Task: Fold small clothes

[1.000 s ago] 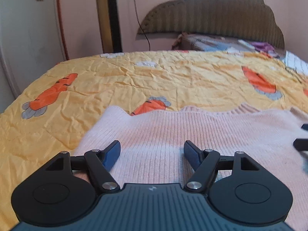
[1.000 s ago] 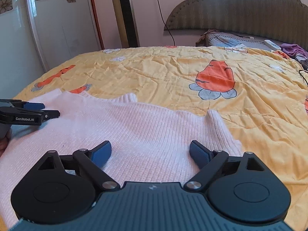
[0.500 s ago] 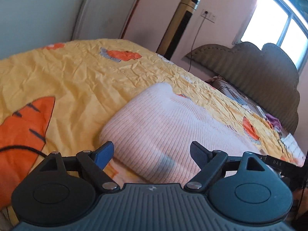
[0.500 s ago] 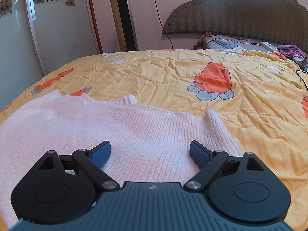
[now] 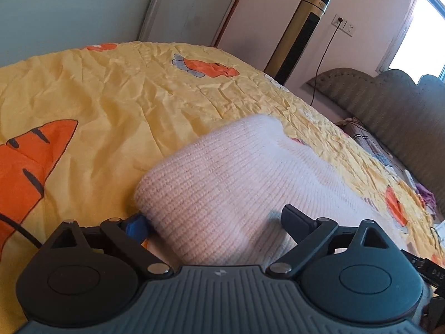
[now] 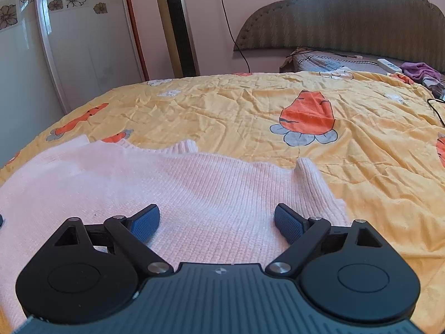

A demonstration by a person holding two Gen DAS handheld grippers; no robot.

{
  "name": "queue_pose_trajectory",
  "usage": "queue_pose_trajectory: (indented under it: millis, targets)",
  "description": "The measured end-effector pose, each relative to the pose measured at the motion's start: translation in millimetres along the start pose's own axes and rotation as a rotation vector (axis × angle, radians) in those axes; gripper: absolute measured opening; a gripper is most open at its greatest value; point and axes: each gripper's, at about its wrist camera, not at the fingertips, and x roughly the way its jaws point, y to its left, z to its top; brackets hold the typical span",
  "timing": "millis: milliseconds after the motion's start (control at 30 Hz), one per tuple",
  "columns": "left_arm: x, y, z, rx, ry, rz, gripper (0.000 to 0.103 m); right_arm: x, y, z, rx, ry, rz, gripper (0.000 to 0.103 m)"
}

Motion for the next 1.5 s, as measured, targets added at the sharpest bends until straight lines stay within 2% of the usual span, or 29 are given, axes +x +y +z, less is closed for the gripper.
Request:
queue_pose_trajectory:
  millis: [33,100,200,333,367,400,500,600,667,767,833,900,1133,1167,1200,1333,1400,1433,1500]
  targets:
    - [1.2,-2.4,0.4,0.004,-0.007,0.02,0.086,-0.4,-0.4,0.1,0.002,-0.001,0.001,0.091]
    - [1.6,-3.0,1.2,-0.012,-0.006,0.023,0.068,-1.1,-0.9,0.1,0.008,-0.003,0.006,0.091]
    - [-1.9,-3.0,0.6,-0.018,-0.011,0.01,0.058,-1.7,-2.2,0.3,0.018,-0.007,0.013,0.091]
    - [-7.2,3.7,2.8,-0.103,-0.014,-0.011,0.051,-2.6,-5.0,0.0,0.035,-0.013,0.029,0.092]
    - [-8.9,4.3,3.4,-0.117,-0.02,-0.014,0.044,-2.8,-5.7,0.0,0.038,-0.014,0.032,0.092]
    - [-10.4,3.3,4.0,-0.116,-0.027,-0.018,0.043,-2.9,-6.2,0.0,0.042,-0.015,0.035,0.092]
    - [-8.5,4.2,4.4,-0.133,-0.019,-0.032,0.043,-3.3,-7.0,-0.3,0.05,-0.017,0.042,0.092]
    - [1.3,30.4,6.0,-0.354,0.047,-0.096,0.052,-3.9,-7.9,-0.6,0.055,-0.019,0.045,0.092]
    - [3.9,43.1,8.1,-0.473,0.06,-0.144,0.058,-3.8,-8.2,-0.6,0.053,-0.019,0.044,0.092]
    - [9.5,53.2,10.7,-0.578,0.08,-0.195,0.068,-3.7,-8.5,-0.6,0.053,-0.018,0.044,0.092]
    - [12.7,57.3,10.1,-0.634,0.076,-0.208,0.069,-3.8,-8.5,-0.6,0.053,-0.018,0.045,0.092]
    - [16.1,57.2,10.0,-0.647,0.065,-0.209,0.068,-3.8,-8.5,-0.6,0.054,-0.019,0.045,0.092]
    - [24.7,48.7,15.7,-0.603,0.012,-0.188,0.069,-4.3,-9.6,-0.7,0.06,-0.019,0.05,0.092]
    - [25.0,46.5,15.7,-0.576,0.008,-0.174,0.059,-4.5,-10.1,-0.7,0.064,-0.02,0.053,0.092]
    - [25.7,43.9,15.3,-0.538,0.01,-0.143,0.042,-4.7,-10.8,-0.7,0.07,-0.022,0.056,0.092]
    - [22.6,44.1,12.4,-0.459,-0.009,-0.144,0.037,-5.0,-12.7,-0.8,0.086,-0.028,0.065,0.092]
    - [13.9,28.7,14.9,-0.343,-0.046,-0.099,0.034,-5.2,-13.8,-1.0,0.092,-0.029,0.068,0.092]
    - [5.8,14.2,14.6,-0.246,-0.094,-0.076,0.033,-5.6,-14.3,-1.1,0.095,-0.03,0.07,0.092]
    - [-15.1,-20.6,7.0,-0.02,-0.223,-0.077,0.033,-5.7,-14.5,-1.1,0.098,-0.031,0.072,0.092]
